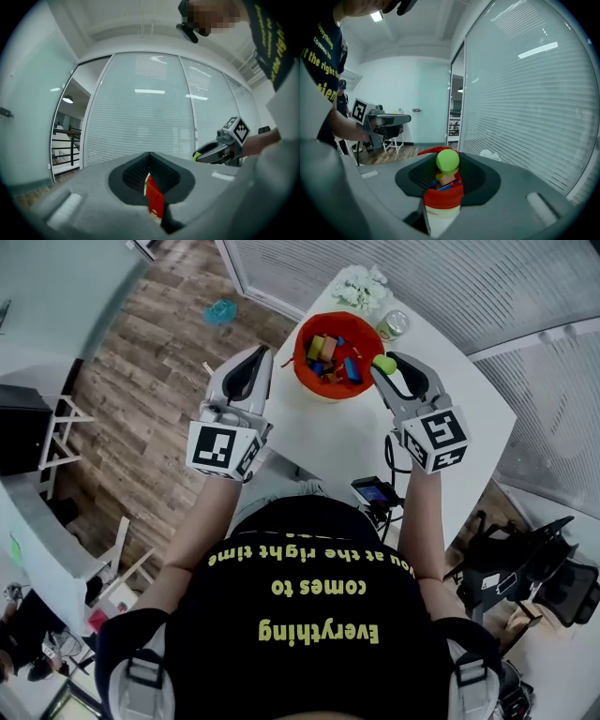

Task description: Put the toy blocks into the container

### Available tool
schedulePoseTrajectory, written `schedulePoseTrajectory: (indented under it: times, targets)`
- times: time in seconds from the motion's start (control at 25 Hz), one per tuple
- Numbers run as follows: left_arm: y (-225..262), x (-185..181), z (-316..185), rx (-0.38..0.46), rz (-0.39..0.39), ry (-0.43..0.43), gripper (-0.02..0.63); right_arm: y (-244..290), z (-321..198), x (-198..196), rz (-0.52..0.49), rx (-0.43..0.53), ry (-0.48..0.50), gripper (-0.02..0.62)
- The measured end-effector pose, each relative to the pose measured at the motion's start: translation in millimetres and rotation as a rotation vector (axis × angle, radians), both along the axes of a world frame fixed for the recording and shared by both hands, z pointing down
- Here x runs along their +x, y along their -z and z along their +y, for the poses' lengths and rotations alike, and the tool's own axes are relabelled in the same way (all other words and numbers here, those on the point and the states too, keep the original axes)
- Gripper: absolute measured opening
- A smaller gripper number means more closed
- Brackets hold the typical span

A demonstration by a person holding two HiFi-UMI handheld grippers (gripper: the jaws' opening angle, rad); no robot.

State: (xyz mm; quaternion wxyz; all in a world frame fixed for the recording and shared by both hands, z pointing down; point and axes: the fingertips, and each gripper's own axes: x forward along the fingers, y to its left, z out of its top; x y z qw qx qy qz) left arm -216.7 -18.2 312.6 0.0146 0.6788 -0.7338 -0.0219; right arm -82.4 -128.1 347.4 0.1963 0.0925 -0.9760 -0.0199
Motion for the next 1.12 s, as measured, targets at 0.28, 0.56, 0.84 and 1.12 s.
schedulePoseTrajectory:
  times: [0.28,0.56,0.84,1.12]
  targets:
    - [-9,-7,-4,-0.017,0.013,0.010,-0.003,-16,2,-20,0.032,-0.031,0.044,0.149]
    - [-19,-12,-5,-0.030,0.038,0.022,-0.003,-36,5,-33,0.067,-0.057,0.082,0.149]
    - [-32,-11,-13,-0.048,0.048,0.017,-0.003,-54,6,-39,0.091,-0.087,0.102,0.150]
    - [-42,-7,-15,-0.059,0.059,0.012,-0.003,-69,9,-42,0.142,-0.045,0.122,0.150]
